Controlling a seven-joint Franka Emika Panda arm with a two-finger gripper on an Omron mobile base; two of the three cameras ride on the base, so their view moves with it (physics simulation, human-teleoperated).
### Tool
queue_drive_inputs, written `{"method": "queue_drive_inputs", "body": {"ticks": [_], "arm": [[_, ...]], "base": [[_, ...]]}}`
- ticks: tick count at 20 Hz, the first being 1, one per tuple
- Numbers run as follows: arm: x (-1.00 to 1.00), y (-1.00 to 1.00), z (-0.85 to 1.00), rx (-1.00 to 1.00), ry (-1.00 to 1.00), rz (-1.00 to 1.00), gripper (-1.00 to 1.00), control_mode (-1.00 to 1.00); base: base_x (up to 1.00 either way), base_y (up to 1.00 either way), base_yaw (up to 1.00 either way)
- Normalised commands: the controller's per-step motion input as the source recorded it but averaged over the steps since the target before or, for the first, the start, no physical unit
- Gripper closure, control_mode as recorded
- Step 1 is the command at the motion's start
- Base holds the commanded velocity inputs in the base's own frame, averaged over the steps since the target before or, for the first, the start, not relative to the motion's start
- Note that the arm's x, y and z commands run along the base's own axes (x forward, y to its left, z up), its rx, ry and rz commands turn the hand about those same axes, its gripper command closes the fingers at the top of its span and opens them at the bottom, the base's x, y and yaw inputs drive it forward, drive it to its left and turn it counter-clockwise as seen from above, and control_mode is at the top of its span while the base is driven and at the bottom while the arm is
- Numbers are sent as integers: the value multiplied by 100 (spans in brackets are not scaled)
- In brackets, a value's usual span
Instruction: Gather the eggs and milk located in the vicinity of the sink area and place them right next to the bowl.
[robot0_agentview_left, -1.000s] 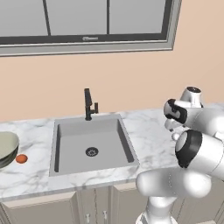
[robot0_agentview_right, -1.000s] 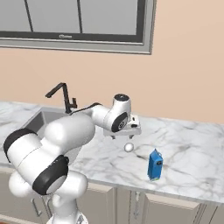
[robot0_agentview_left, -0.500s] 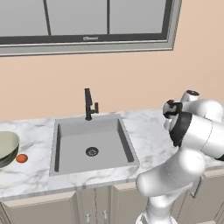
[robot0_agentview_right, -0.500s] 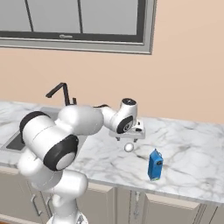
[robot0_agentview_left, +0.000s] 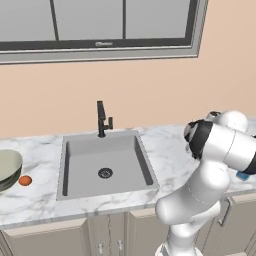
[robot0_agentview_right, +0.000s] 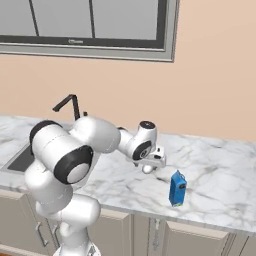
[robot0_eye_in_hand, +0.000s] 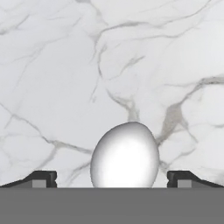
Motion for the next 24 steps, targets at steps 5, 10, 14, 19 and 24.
{"method": "queue_drive_inputs", "body": {"ticks": [5, 10, 14, 19, 24], "arm": [[2, -4, -41, 0, 0, -10, -100, -100], [14, -7, -41, 0, 0, -8, 100, -100], [12, -1, -20, 0, 0, -3, 100, -100], [-4, 0, 0, 0, -1, 2, 100, -100], [-31, 2, 62, 0, -31, 21, 100, -100]], "base": [[0, 0, 0], [0, 0, 0], [0, 0, 0], [0, 0, 0], [0, 0, 0]]}}
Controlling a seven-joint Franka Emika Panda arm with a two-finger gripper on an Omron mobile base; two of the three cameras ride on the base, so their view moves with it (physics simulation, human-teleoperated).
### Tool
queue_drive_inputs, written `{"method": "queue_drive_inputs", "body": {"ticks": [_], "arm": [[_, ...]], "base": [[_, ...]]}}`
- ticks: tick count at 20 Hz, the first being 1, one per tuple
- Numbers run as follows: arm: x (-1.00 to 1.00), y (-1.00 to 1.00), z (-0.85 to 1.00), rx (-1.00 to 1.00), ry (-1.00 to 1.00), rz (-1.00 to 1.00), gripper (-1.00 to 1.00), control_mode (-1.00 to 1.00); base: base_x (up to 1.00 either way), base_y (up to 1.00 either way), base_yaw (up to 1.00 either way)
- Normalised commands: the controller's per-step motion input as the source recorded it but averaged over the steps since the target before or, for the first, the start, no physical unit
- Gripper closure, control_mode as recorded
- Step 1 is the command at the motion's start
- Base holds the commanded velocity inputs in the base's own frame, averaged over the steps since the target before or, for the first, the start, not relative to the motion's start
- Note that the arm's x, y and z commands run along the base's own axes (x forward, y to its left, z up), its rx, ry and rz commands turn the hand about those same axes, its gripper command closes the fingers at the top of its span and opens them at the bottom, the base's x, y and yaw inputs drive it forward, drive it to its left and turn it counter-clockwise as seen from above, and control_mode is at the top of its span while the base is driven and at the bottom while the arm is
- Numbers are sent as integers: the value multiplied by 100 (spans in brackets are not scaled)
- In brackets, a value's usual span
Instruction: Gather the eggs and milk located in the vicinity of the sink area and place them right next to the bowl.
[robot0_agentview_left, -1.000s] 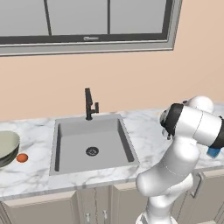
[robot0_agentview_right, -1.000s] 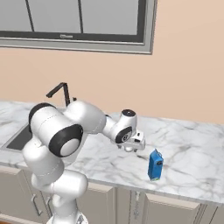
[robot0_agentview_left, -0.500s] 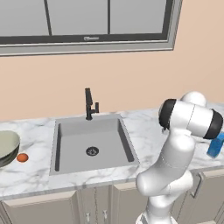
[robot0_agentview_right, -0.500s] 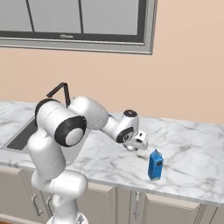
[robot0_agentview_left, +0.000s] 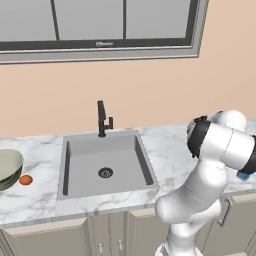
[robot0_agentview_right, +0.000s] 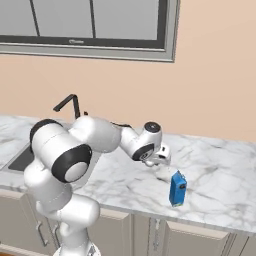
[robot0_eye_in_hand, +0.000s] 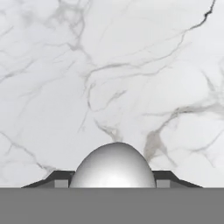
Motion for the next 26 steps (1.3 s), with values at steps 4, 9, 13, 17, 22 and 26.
{"method": "queue_drive_inputs", "body": {"ticks": [4, 9, 13, 17, 22, 26], "arm": [[-24, 7, 100, 0, -41, 25, 100, -100], [-33, 22, 80, 0, -34, 33, 100, -100], [-36, 29, 59, 0, -24, 42, 100, -100], [-38, 30, 49, 0, -21, 47, 100, -100], [-31, 29, 34, -2, -20, 49, 100, -100], [-49, 34, 17, -7, -24, 45, 100, -100]], "base": [[0, 0, 0], [0, 0, 0], [0, 0, 0], [0, 0, 0], [0, 0, 0], [0, 0, 0]]}}
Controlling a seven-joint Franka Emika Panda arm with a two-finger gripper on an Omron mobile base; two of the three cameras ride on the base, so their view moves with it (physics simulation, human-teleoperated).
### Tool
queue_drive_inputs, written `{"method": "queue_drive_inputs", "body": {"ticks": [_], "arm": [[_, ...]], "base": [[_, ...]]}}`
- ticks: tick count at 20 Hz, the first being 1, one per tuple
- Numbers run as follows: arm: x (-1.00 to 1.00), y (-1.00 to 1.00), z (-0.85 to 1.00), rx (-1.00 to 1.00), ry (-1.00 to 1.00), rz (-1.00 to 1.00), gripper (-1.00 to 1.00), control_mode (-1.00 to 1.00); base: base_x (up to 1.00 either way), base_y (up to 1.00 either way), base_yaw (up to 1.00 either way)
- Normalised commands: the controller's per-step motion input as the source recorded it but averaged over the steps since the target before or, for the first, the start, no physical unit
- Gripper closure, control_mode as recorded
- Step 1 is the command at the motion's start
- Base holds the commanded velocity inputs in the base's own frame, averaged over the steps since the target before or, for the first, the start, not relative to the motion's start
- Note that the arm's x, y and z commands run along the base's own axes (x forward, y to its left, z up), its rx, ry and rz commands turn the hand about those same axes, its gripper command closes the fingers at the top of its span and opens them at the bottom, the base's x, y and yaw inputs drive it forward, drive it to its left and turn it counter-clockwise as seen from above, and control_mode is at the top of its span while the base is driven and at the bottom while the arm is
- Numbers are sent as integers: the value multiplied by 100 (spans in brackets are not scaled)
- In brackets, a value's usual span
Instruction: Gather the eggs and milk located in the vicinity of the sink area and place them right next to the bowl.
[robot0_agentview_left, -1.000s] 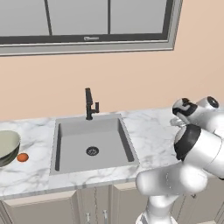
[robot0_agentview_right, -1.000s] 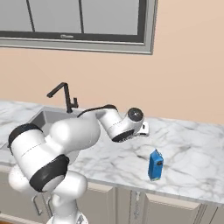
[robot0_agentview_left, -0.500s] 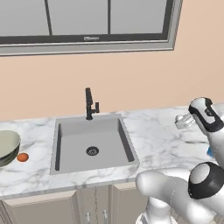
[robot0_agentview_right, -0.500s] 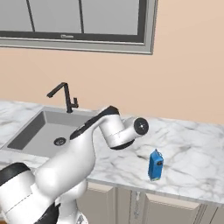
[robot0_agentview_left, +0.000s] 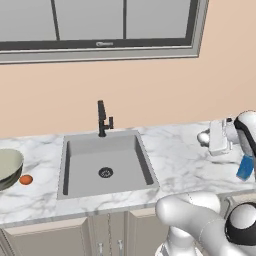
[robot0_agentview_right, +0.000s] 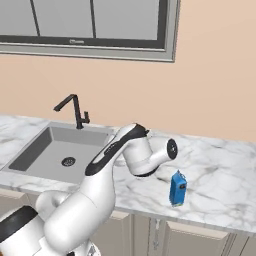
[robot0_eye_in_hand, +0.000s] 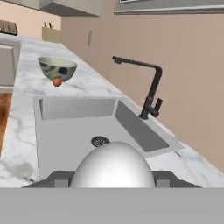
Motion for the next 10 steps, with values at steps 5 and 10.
{"method": "queue_drive_inputs", "body": {"ticks": [5, 10], "arm": [[-42, 43, 2, -13, -23, 23, 100, -100], [0, 16, 0, -2, -1, 0, 100, -100]], "base": [[0, 0, 0], [0, 0, 0]]}}
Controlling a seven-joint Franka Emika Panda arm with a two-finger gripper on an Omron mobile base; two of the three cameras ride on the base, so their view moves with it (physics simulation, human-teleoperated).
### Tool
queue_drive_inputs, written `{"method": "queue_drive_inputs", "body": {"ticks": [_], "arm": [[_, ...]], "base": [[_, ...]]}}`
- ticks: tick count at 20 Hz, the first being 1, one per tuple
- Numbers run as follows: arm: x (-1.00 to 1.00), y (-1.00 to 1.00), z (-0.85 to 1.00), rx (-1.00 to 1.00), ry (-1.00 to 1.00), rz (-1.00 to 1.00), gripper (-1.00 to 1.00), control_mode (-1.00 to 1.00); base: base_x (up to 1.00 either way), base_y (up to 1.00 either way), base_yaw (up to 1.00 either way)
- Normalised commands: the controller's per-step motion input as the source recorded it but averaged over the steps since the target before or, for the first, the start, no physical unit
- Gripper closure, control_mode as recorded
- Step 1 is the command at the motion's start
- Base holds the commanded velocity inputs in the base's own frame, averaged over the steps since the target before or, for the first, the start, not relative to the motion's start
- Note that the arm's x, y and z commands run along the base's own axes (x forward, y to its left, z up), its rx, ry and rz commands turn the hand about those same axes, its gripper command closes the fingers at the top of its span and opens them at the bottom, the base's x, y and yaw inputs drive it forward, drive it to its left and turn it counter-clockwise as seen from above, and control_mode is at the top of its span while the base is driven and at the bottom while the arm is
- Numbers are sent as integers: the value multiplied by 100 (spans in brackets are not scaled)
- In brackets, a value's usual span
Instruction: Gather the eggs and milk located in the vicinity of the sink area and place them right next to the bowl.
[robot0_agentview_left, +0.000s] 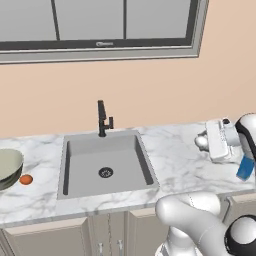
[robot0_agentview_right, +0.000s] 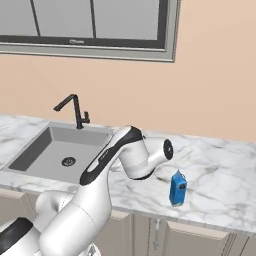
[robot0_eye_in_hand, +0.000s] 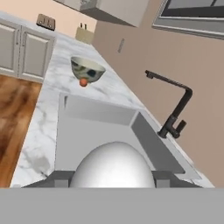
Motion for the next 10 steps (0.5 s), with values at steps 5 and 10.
{"method": "queue_drive_inputs", "body": {"ticks": [5, 10], "arm": [[0, 0, 0, 0, 0, 0, 100, 100], [0, 0, 0, 0, 0, 0, 100, 100]], "base": [[-8, 0, 0], [-78, -8, 0]]}}
